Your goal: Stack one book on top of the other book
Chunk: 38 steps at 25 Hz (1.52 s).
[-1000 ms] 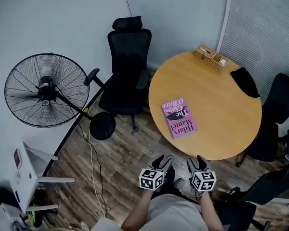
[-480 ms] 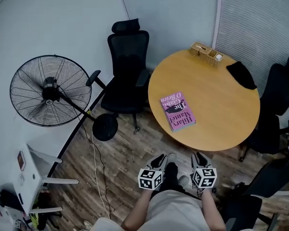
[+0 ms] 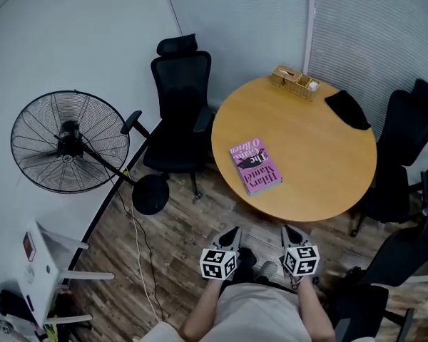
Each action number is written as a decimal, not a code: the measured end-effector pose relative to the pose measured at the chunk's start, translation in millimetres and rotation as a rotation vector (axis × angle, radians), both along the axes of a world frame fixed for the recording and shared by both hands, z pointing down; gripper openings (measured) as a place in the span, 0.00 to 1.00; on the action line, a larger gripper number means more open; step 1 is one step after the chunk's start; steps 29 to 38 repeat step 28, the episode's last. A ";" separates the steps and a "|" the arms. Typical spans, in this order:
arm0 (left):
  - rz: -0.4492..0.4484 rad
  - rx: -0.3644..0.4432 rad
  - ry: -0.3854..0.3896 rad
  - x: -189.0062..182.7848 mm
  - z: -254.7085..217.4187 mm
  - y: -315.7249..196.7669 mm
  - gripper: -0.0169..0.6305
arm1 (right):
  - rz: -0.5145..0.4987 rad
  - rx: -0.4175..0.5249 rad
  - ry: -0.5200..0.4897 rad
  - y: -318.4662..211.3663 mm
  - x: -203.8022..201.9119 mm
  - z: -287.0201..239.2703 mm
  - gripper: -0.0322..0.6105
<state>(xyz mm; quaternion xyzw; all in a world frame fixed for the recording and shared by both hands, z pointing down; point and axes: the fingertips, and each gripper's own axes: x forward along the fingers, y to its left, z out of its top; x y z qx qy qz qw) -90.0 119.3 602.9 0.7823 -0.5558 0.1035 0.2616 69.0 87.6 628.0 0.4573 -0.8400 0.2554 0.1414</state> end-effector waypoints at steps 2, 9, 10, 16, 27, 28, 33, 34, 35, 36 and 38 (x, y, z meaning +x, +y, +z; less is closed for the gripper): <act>0.011 0.004 -0.011 0.9 -4.2 -1.3 0.07 | -0.005 0.004 -0.004 -0.9 -1.9 -1.5 0.08; 0.019 0.003 -0.032 -5.3 -12.0 -0.7 0.07 | -0.033 0.009 -0.016 -7.0 -18.6 -6.2 0.08; 0.018 0.007 -0.034 -5.6 -13.1 -1.2 0.07 | -0.039 0.011 -0.018 -7.5 -20.9 -6.5 0.08; 0.011 0.016 -0.026 -3.1 -14.0 -2.2 0.07 | -0.058 0.013 -0.033 -6.0 -30.5 -6.9 0.08; -0.004 0.029 -0.008 -4.7 -17.1 4.9 0.07 | -0.071 0.008 -0.039 -3.5 -35.6 -4.0 0.08; -0.005 0.028 -0.005 -5.6 -16.9 5.9 0.07 | -0.072 0.007 -0.038 -2.7 -36.1 -3.4 0.08; -0.005 0.028 -0.005 -5.6 -16.9 5.9 0.07 | -0.072 0.007 -0.038 -2.7 -36.1 -3.4 0.08; -0.005 0.028 -0.005 -5.6 -16.9 5.9 0.07 | -0.072 0.007 -0.038 -2.7 -36.1 -3.4 0.08; -0.005 0.028 -0.005 -5.6 -16.9 5.9 0.07 | -0.072 0.007 -0.038 -2.7 -36.1 -3.4 0.08; -0.005 0.028 -0.005 -5.6 -16.9 5.9 0.07 | -0.072 0.007 -0.038 -2.7 -36.1 -3.4 0.08; -0.005 0.028 -0.005 -5.6 -16.9 5.9 0.07 | -0.072 0.007 -0.038 -2.7 -36.1 -3.4 0.08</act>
